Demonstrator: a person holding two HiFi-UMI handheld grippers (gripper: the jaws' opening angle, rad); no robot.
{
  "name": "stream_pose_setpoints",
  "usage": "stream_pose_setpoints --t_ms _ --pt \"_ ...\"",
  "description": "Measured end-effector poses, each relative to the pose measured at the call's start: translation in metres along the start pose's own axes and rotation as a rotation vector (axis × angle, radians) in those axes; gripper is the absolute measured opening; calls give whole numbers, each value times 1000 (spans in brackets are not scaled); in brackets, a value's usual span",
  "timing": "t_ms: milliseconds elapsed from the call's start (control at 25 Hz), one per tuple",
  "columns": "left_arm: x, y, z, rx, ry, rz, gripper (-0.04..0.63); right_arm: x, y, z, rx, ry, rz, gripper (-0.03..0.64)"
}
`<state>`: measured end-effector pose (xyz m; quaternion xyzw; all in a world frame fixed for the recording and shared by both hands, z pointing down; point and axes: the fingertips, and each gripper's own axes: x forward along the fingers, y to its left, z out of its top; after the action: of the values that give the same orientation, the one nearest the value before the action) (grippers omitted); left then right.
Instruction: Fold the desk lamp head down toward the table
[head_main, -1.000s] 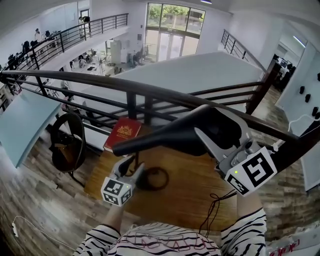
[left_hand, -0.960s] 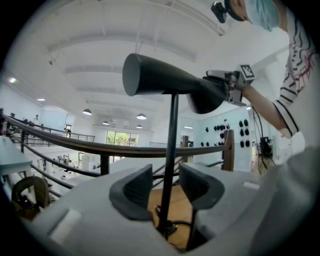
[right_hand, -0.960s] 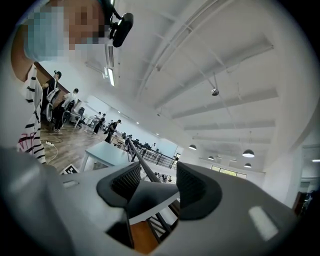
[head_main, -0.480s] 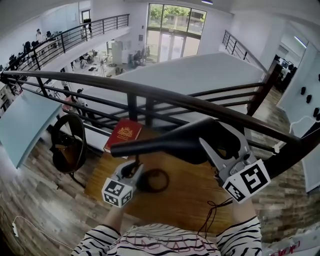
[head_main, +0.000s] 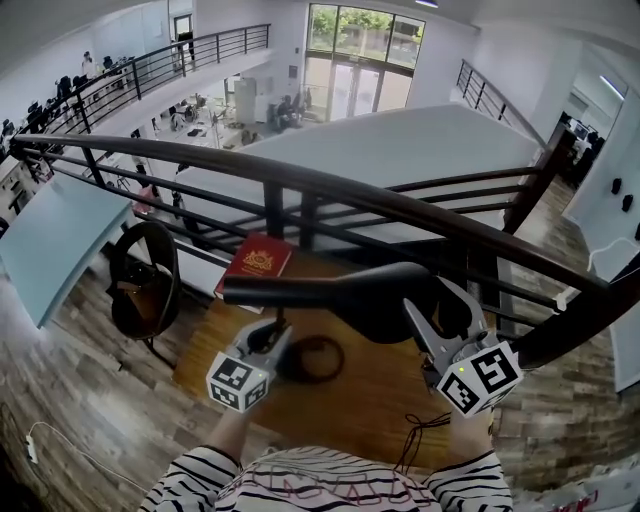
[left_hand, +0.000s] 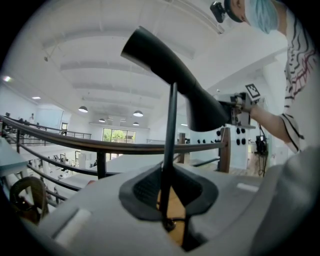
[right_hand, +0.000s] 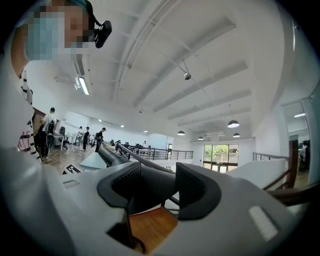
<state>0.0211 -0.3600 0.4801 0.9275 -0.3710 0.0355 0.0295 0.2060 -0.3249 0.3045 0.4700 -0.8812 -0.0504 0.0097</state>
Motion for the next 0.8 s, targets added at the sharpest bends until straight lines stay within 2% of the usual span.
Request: stream_pose_setpoints --t_ms 360,800 --pt "3 -2 1 6 -8 3 52 6 11 -88 217 88 9 204" --pt "8 -9 0 2 -18 15 52 15 28 -135 396 108 40 189"
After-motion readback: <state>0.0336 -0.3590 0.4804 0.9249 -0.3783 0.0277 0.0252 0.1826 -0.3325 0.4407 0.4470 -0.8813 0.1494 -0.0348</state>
